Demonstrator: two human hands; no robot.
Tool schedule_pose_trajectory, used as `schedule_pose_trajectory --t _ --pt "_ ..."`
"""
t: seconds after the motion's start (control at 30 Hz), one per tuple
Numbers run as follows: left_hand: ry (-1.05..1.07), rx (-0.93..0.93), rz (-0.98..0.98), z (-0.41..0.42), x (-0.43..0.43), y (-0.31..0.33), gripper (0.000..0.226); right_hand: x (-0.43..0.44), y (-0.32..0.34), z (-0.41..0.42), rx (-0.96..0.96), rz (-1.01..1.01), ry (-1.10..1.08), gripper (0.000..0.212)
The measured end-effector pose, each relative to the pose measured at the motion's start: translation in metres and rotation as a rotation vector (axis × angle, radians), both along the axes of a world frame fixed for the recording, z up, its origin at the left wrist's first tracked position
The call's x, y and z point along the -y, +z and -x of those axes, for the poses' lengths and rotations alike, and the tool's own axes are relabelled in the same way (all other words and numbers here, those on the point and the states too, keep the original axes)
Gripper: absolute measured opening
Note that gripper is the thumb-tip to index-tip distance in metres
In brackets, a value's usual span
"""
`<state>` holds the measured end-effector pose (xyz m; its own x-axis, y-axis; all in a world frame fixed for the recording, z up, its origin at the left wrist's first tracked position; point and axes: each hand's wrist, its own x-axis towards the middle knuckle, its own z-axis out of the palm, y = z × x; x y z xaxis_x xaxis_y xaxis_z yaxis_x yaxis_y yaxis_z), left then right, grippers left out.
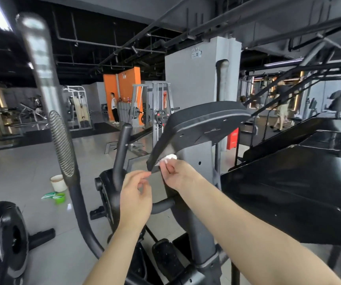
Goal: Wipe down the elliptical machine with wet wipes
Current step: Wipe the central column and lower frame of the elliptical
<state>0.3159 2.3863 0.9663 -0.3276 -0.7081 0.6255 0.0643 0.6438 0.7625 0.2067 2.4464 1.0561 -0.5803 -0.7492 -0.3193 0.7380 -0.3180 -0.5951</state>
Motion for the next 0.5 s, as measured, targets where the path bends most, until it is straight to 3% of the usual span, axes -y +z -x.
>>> schedule_pose_trajectory --t 0.2,0.5 --pt "-0.115 -0.082 0.126 0.034 -0.038 0.016 0.037 -0.04 0.03 0.037 0.105 0.18 -0.145 0.004" --pt "-0.127 -0.114 0.202 0.075 -0.08 0.032 0.039 -0.102 0.044 0.085 -0.028 0.26 -0.228 0.005"
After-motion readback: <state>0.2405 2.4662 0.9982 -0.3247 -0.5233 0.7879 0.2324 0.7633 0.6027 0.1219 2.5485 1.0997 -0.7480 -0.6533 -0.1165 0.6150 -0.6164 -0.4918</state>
